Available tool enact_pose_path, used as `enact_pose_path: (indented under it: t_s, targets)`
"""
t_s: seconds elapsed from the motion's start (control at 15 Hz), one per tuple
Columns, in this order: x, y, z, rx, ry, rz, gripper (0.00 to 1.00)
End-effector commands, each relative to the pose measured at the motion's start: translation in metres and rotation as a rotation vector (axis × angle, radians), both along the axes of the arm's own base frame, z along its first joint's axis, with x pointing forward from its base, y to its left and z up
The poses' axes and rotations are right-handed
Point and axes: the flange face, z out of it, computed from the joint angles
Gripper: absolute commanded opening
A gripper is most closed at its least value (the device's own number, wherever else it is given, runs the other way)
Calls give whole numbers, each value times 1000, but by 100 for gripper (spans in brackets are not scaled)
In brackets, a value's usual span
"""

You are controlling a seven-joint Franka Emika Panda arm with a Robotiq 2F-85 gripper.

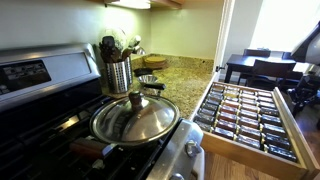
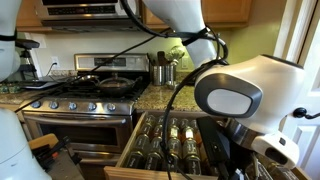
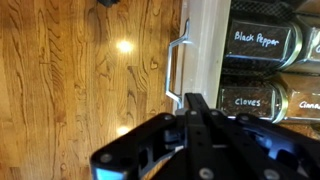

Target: Close the drawer

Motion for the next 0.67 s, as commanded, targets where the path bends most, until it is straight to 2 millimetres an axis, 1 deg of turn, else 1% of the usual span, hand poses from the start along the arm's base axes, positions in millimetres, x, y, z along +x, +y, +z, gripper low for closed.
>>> enact_pose_path:
  t_s: [0.0, 0.13, 0.33, 0.6]
  targets:
    - [0, -5, -15, -18, 27, -34, 0]
    - [0, -5, -24, -16, 42, -39, 3]
    - [5, -4, -34, -7, 54, -49, 2]
    - [21, 0, -42, 6, 31, -37, 2]
